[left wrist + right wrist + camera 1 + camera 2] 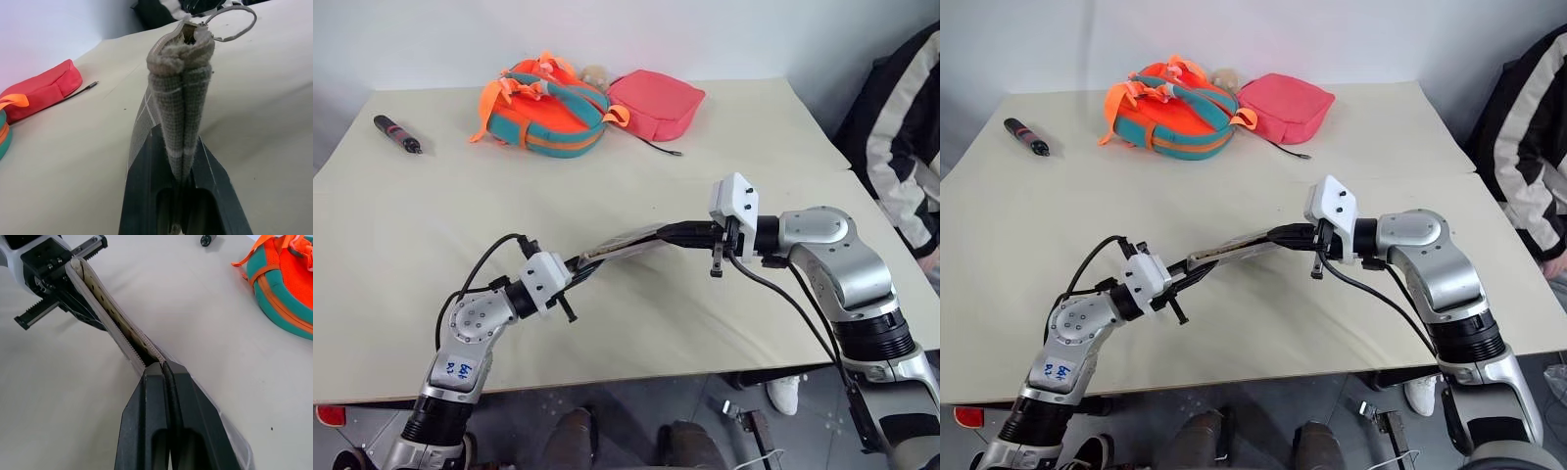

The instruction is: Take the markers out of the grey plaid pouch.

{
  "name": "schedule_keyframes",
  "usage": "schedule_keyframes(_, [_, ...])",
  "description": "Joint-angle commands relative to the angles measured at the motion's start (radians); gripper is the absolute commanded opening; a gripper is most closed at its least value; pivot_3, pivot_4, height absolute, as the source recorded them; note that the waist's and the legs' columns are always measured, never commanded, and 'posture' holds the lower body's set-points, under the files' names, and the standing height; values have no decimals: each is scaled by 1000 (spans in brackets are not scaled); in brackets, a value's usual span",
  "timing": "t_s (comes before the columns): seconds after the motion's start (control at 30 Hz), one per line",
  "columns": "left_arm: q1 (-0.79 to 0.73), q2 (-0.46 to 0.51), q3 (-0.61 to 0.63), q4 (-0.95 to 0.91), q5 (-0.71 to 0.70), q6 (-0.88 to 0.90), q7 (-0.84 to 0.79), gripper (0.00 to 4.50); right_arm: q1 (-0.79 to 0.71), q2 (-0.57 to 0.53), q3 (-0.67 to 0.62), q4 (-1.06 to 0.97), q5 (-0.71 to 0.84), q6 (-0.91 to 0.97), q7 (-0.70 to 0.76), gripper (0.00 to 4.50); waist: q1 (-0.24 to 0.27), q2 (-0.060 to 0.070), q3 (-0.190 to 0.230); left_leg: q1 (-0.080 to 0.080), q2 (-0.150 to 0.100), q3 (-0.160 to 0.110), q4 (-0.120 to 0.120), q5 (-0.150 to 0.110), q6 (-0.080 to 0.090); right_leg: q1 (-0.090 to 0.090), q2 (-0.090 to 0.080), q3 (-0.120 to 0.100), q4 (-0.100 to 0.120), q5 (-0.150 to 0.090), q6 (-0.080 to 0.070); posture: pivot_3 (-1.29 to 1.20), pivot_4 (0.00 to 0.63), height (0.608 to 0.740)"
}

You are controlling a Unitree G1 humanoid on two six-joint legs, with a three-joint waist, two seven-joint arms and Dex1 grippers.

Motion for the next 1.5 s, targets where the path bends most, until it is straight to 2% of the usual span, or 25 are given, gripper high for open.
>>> schedule_keyframes(0.03, [-1, 3, 10, -36, 2, -19, -3, 0, 1, -21, -6, 14, -42, -57, 0, 68, 0, 0, 0, 0, 0, 0, 0, 0, 0, 0, 0, 0, 0, 0, 0, 0, 150, 740])
schedule_keyframes(0.33, [-3, -2, 5, -41, -1, -14, -7, 0, 5, -12, 10, 46, -102, -100, 1, 68, 0, 0, 0, 0, 0, 0, 0, 0, 0, 0, 0, 0, 0, 0, 0, 0, 150, 740])
schedule_keyframes(0.53, [-1, -3, 15, -36, -5, -9, -1, 0, -6, -22, -55, 28, -28, -52, 22, 68, 0, 0, 0, 0, 0, 0, 0, 0, 0, 0, 0, 0, 0, 0, 0, 0, 150, 740])
schedule_keyframes(1.03, [-27, -21, 21, -68, -39, 48, -7, 0, 15, -27, 12, 73, -134, -143, 17, 68, 0, 0, 0, 0, 0, 0, 0, 0, 0, 1, 0, 0, -1, 0, 0, 0, 150, 740])
schedule_keyframes(1.23, [-23, 1, -5, -71, -6, 24, -35, 0, -12, 5, -8, 67, -121, -116, -8, 68, 0, 0, 0, 0, 0, 0, 0, 0, 0, 1, 0, 0, -1, 0, 0, 0, 150, 740])
schedule_keyframes(1.5, [-29, 6, -20, -60, 6, 2, -69, 0, -21, -24, 16, 79, -168, -147, 20, 68, 0, 0, 0, 0, 0, 0, 0, 0, 0, 1, 0, 0, -1, 0, 0, 0, 150, 740])
